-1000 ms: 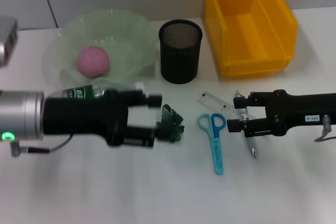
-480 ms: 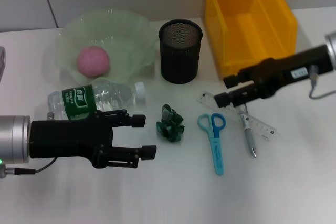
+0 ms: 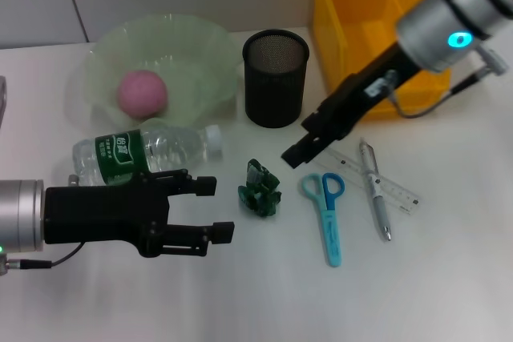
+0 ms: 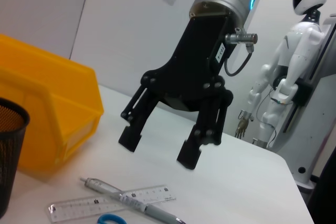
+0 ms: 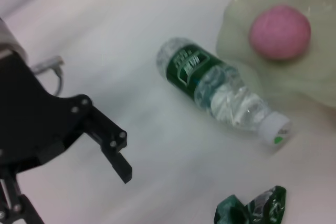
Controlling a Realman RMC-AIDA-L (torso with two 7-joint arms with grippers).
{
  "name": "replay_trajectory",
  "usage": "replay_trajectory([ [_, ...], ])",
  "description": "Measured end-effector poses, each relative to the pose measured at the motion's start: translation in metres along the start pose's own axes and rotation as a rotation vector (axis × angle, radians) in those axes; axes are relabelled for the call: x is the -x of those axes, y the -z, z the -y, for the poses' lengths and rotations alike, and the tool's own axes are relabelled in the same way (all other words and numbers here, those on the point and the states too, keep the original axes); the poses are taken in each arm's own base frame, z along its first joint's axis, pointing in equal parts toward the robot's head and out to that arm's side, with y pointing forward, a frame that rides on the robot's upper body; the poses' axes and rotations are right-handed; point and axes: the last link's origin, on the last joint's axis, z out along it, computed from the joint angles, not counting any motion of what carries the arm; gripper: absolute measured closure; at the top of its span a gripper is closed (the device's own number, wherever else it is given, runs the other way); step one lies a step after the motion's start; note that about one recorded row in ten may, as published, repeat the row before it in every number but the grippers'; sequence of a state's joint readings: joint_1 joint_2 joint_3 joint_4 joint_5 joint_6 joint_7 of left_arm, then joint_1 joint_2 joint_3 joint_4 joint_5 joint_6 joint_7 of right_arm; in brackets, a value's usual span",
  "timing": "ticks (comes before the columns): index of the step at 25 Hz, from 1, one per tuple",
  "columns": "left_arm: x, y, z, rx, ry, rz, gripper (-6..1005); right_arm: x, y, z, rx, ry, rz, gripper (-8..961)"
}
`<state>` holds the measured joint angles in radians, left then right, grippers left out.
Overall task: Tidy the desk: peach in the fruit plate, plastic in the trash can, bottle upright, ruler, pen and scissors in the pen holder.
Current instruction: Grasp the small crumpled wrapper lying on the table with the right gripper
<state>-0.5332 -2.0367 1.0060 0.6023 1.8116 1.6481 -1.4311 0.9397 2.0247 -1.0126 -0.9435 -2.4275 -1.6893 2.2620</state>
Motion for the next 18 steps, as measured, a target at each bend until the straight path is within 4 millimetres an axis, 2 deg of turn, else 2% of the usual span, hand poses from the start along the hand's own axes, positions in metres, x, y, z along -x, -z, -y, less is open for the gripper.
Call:
replay_trajectory([
  [1, 0.003, 0.002, 0.000, -0.005, 0.007, 0.002, 158, 0.009, -0.012, -0.004, -0.021, 0.020, -0.052, 247],
  [2, 0.003, 0.002, 0.000, -0.005, 0.007, 0.002, 158, 0.009, -0.012, -0.004, -0.021, 0.020, -0.052, 248],
  [6, 0.007, 0.006, 0.000, -0.019, 0.012, 0.013, 158, 0.017, -0.036, -0.005, -0.105, 0.060, -0.137, 250],
  [18, 0.017, 0.011, 0.003, -0.052, 0.029, 0.071, 158, 0.019, -0.066, -0.006, -0.097, 0.051, -0.109, 256],
])
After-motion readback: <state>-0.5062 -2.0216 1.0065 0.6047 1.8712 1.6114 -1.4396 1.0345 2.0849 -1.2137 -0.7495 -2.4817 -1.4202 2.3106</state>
